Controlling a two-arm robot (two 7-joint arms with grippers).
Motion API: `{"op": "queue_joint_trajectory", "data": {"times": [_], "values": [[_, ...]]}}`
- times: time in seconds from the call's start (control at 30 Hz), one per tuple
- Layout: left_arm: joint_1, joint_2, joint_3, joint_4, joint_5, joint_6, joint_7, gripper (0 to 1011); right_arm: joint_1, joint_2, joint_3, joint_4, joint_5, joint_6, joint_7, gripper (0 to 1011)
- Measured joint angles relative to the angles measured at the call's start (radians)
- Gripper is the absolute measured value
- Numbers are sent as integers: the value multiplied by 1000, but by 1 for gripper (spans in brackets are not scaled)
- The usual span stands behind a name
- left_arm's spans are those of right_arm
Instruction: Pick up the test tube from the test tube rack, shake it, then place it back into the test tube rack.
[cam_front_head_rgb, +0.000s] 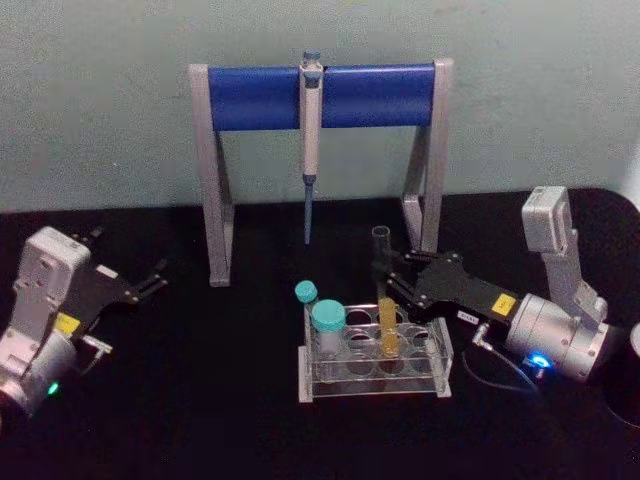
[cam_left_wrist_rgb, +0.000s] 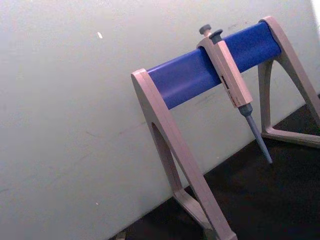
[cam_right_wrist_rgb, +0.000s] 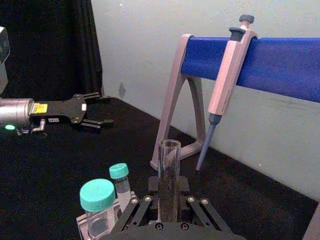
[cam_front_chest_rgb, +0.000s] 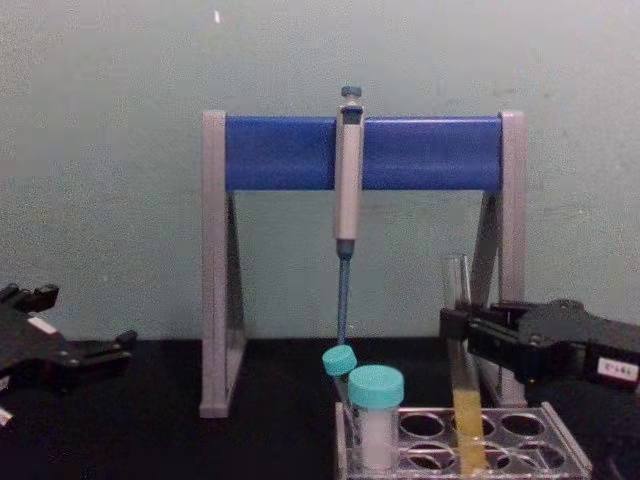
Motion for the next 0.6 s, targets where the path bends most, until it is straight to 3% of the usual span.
{"op": "queue_joint_trajectory", "data": {"times": [0.6], "values": [[0,0,0,0,0,0,0,1001,-1,0,1,-1,0,-1,0,229]]}}
